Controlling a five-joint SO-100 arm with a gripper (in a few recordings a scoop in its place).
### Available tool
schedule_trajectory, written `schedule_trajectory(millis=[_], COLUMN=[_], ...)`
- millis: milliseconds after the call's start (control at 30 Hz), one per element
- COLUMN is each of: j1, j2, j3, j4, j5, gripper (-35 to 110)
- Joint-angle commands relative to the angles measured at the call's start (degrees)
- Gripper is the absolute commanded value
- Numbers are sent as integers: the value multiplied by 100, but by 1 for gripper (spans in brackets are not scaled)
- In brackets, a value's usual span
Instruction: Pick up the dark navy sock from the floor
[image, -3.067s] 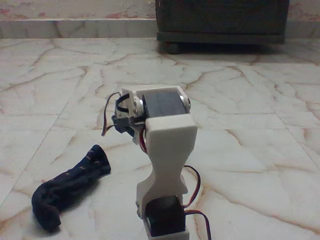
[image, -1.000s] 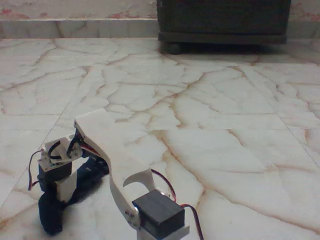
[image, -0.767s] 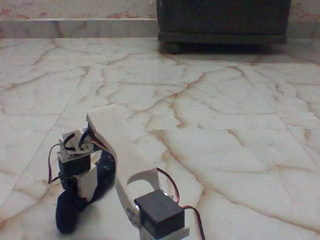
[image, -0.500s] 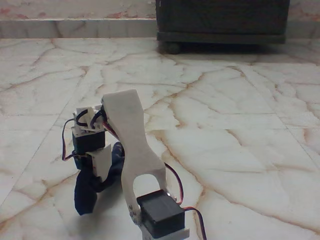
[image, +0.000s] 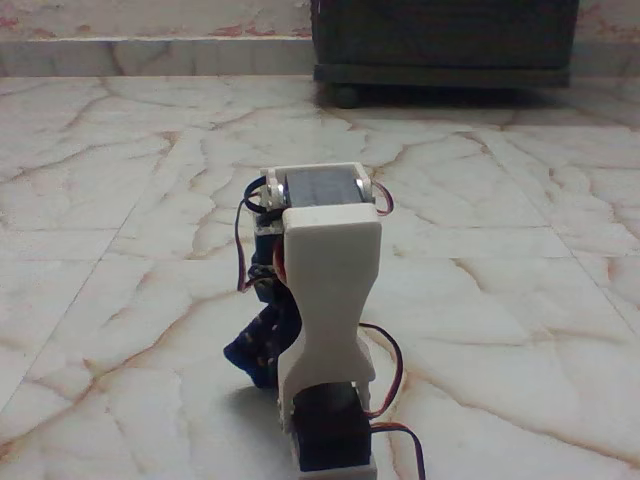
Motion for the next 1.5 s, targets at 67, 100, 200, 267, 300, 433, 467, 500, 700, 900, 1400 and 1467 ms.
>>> schedule_trajectory(millis=[67, 100, 200, 267, 300, 433, 467, 500, 700, 900, 1400, 1467], j1=[334, 439, 888, 1143, 1248, 1468, 1485, 1503, 1433, 1450, 1336, 1345], j2=[905, 1143, 1652, 2065, 2426, 3059, 3173, 3401, 3551, 3744, 3744, 3735], j3=[580, 809, 1310, 1688, 2039, 2637, 2742, 2988, 3296, 3841, 5660, 5660], j4=[-237, -352, -686, -729, -817, -1028, -1099, -1257, -1661, -3103, -8341, -8534], j5=[-668, -844, -1441, -1758, -1898, -2153, -2171, -2188, -2083, -2197, -2426, -2522], gripper=[0, 0, 0, 0, 0, 0, 0, 0, 0, 0, 0, 0])
